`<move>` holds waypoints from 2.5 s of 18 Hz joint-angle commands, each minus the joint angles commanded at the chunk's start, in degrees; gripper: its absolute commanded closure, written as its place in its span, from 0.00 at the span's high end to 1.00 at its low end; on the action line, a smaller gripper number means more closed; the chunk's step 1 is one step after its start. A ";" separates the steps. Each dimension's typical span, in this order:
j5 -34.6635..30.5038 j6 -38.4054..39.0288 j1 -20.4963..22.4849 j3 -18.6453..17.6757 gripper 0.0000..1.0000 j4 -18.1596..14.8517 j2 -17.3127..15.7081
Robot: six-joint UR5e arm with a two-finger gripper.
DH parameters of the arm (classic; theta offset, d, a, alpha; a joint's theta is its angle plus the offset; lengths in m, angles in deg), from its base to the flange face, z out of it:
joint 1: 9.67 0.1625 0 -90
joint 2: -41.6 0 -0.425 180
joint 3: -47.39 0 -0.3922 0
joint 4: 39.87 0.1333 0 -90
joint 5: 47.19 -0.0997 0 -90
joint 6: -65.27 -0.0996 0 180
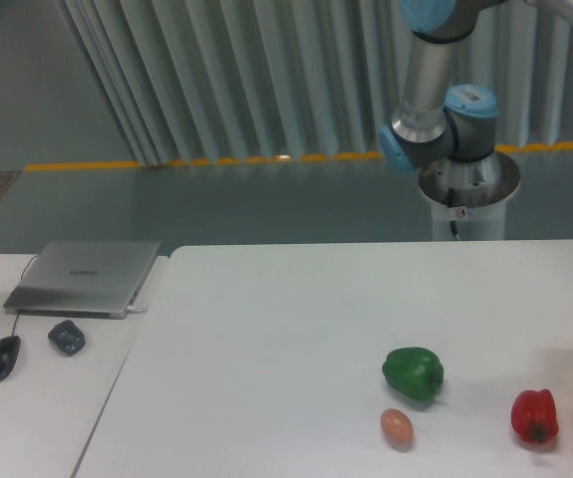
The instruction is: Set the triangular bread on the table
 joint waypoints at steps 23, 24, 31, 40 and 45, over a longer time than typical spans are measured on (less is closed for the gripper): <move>-7.12 6.60 -8.19 -9.06 0.42 2.90 0.79; -7.12 6.43 -8.19 -9.15 0.55 3.07 0.79; -8.17 6.16 -8.80 -9.58 1.00 6.84 0.79; -15.03 4.06 -10.82 -9.23 1.00 11.51 0.26; -15.38 1.77 -10.82 -8.35 1.00 12.74 0.18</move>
